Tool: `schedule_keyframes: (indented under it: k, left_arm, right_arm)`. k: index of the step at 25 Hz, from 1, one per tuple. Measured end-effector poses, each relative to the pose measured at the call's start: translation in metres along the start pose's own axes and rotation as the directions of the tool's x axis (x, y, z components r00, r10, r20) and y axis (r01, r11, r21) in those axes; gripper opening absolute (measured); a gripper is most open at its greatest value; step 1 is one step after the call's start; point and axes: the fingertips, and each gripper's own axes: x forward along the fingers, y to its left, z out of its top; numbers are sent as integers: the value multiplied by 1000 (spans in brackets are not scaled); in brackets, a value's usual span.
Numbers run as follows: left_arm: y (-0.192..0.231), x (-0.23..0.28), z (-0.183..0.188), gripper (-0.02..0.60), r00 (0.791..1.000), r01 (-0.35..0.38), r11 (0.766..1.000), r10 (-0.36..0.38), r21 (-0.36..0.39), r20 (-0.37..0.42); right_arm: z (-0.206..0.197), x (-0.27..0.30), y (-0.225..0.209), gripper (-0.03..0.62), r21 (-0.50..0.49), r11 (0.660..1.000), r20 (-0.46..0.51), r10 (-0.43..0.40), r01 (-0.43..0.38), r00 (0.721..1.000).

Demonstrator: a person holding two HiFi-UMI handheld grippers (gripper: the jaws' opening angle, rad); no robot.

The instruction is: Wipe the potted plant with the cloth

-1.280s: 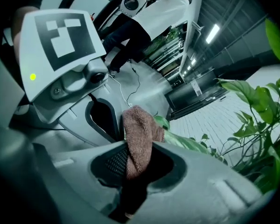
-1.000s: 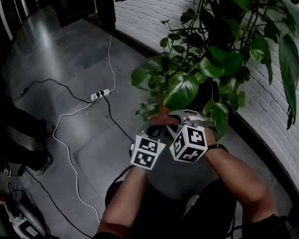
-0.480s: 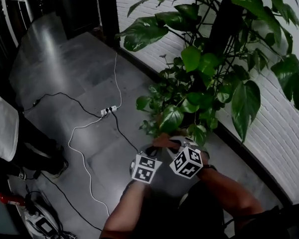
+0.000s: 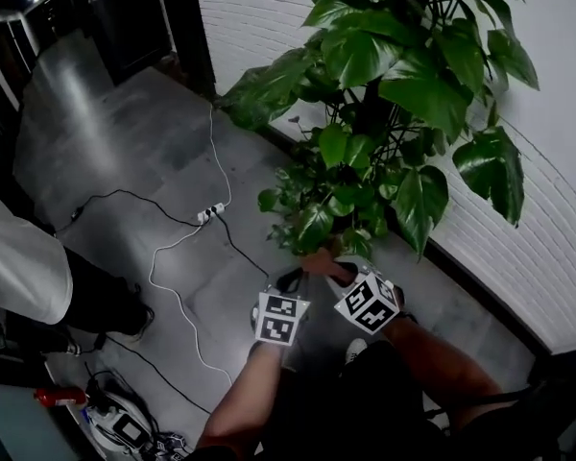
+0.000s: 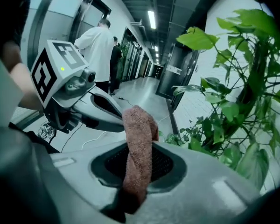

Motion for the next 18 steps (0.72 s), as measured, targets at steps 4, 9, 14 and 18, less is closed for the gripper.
schedule_keyframes:
  k: [4,9,14,18]
  left_arm:
    - [-18,-31,29,17,998,45,998,-46,-33,-36]
    - [-48,-62,55,17,991,130,990,-132,-50,-34]
    - [-76,-68,67,17,979,199,979,-200,-34,-31]
    - [-92,-64,63,17,978,202,977,-205,-71,-36]
  right_arm:
    - [13,-52,-3,64,116,993,-23,-30,33,999]
    - [19,-108,6,64,256,964,-13,-64,65,998]
    - [15,-152,10,64,337,935,24,-123,108,992]
    - [8,-183,10,64,382,917,56,-146,114,988]
